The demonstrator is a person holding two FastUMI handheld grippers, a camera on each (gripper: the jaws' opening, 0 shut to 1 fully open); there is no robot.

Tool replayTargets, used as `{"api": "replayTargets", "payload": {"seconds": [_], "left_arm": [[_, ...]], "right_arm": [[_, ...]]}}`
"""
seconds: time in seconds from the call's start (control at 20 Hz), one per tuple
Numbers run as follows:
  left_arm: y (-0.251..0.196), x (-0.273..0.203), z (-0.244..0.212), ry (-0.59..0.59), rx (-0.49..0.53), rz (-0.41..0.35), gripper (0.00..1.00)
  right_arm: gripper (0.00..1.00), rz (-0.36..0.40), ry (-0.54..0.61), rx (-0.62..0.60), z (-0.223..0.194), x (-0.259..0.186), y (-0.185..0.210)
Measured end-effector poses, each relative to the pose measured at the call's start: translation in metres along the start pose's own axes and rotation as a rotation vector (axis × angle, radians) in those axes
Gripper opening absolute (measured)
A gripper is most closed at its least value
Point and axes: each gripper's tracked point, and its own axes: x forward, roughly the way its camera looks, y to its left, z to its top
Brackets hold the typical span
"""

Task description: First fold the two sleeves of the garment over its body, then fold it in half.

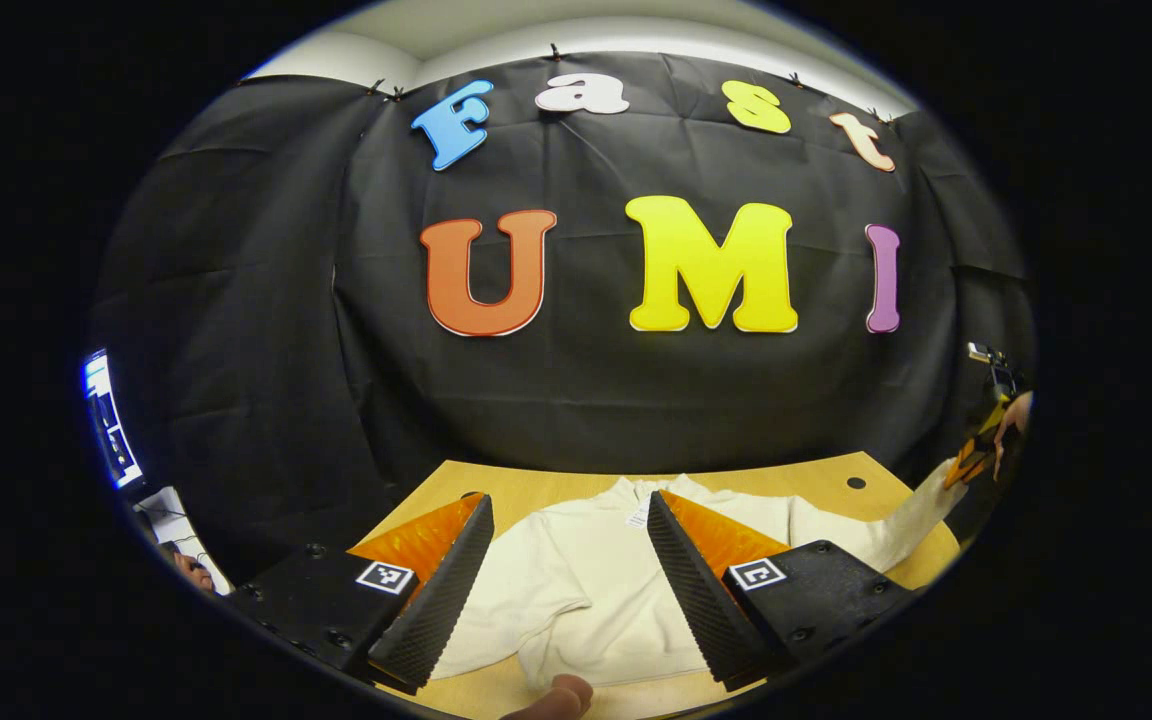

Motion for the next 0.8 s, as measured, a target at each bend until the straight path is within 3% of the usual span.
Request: {"api": "replayTargets", "payload": {"seconds": [0.35,0.8], "left_arm": [[0.019,0.008,-0.012,0.002,0.008,-0.053,0.98],[0.073,0.022,-0.041,0.075,-0.023,0.003,0.99]], "right_arm": [[0.09,0.088,-0.073,-0.154,0.014,-0.034,0.115],[0.09,0.189,-0.083,-0.317,-0.02,-0.037,0.27]]}}
